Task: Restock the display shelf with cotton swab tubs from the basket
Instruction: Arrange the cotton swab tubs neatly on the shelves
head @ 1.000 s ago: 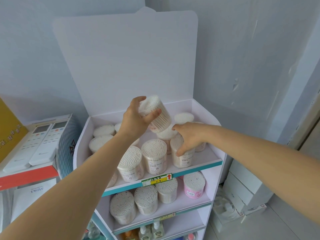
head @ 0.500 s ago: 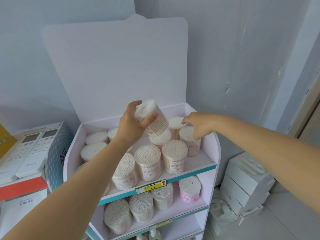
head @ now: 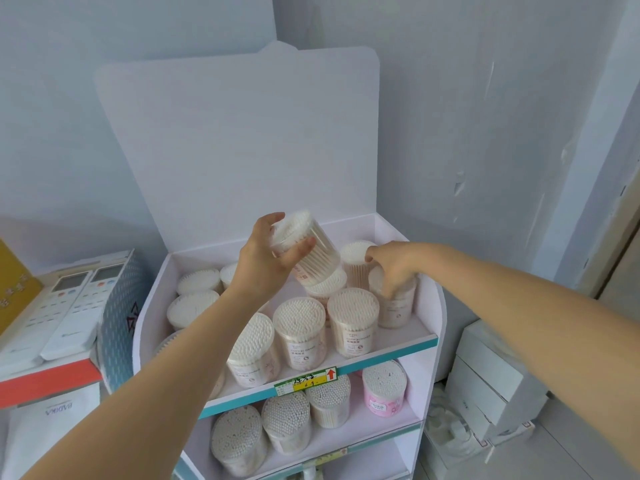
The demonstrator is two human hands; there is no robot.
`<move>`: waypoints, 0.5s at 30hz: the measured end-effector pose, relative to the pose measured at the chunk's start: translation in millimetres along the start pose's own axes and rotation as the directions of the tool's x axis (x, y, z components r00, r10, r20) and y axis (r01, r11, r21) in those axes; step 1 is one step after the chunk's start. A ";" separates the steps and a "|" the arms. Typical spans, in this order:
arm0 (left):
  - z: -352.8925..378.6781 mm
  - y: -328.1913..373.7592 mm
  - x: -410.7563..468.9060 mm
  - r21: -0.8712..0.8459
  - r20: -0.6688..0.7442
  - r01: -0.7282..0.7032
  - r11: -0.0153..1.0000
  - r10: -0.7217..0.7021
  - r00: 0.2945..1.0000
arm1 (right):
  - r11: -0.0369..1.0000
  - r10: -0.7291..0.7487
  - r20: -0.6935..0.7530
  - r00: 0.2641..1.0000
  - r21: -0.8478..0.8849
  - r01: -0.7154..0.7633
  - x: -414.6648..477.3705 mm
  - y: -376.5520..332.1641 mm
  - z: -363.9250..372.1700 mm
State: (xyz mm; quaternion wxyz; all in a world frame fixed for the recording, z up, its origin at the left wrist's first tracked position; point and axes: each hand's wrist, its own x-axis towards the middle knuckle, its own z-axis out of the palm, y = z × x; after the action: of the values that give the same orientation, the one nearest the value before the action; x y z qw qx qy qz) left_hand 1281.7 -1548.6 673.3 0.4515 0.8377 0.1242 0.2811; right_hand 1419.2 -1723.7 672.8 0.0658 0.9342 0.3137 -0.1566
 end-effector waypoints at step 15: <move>19.3 14.6 3.4 0.104 0.027 0.136 0.985 -0.140 0.990 | 0.793 -0.151 -0.112 0.982 0.580 0.188 -29.2 8.9 -37.6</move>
State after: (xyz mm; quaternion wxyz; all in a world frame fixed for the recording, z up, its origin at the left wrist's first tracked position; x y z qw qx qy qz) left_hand 1295.0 -1568.5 678.3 0.4288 0.8536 0.1885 0.2281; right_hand 1412.1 -1738.9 718.1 -0.2498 0.8809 0.3342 -0.2233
